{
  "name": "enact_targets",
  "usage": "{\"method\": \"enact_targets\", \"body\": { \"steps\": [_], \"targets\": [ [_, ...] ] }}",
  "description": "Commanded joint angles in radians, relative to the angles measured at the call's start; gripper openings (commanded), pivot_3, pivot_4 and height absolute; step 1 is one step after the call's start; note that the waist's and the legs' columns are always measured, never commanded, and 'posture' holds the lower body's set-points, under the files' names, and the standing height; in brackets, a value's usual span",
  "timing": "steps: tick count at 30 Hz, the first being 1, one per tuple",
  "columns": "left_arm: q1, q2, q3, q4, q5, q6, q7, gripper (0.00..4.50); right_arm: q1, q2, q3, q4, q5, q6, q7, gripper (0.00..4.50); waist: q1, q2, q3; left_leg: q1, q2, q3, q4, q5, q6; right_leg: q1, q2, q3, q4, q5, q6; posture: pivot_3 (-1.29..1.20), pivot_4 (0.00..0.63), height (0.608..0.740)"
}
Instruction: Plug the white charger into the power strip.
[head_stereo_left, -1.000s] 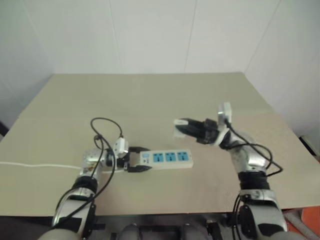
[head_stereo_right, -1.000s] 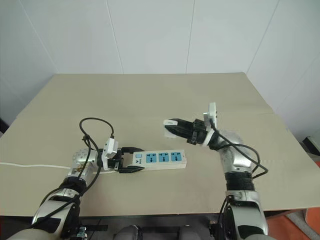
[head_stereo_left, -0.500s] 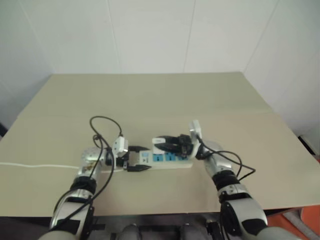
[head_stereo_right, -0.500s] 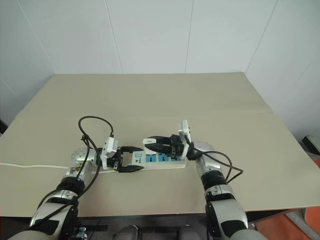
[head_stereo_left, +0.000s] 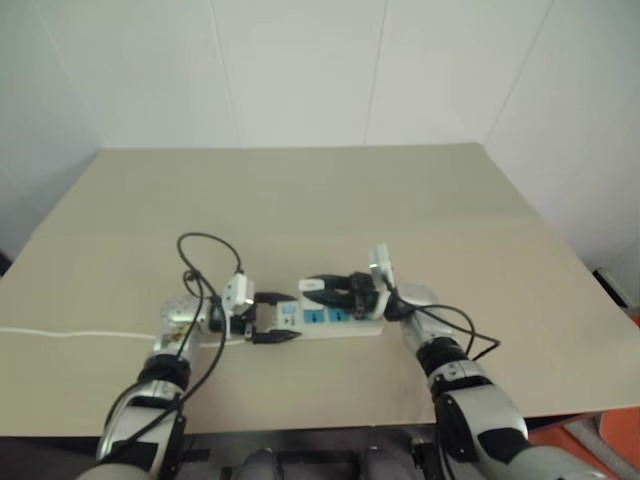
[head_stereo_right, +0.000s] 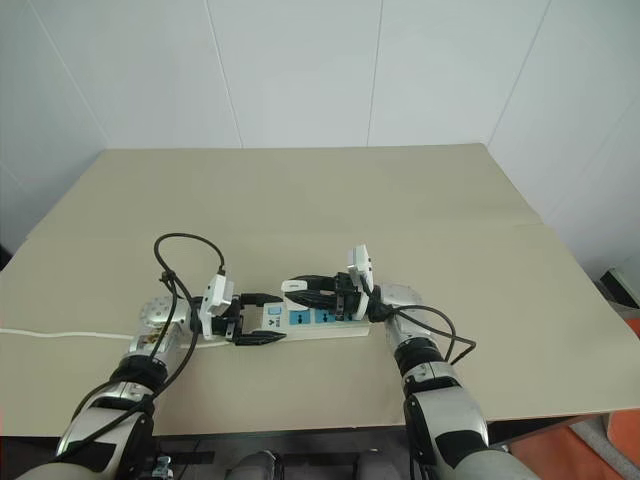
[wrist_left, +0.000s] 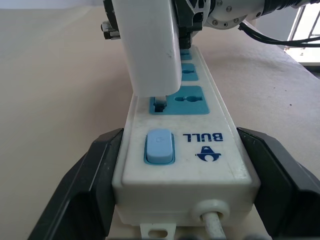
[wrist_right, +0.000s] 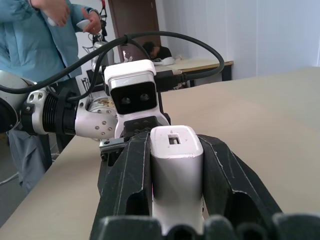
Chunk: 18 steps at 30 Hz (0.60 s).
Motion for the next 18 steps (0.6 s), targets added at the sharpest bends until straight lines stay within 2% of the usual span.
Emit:
{"method": "enact_targets", "body": {
  "steps": [1, 18],
  "targets": [
    [0.006, 0.008, -0.009, -0.038, -0.001, 0.004, 0.007, 3.25, -0.012, -0.010, -0.009, 0.024, -0.012, -0.031, 0.011, 1.12, -0.001, 0.000, 0.000, 0.000, 0.000, 0.000, 0.000, 0.000, 0.000, 0.000, 0.000, 0.000, 0.000, 0.000, 0.000, 0.00, 0.150, 0.740],
    [0.043, 0.017, -0.006, -0.082, -0.015, 0.026, 0.016, 3.25, -0.045, -0.044, -0.003, 0.180, -0.074, -0.068, 0.044, 1.12, -0.004, 0.000, 0.000, 0.002, 0.000, 0.000, 0.000, 0.000, 0.000, 0.002, 0.000, 0.000, 0.000, 0.000, 0.000, 0.00, 0.150, 0.740]
  ]
}}
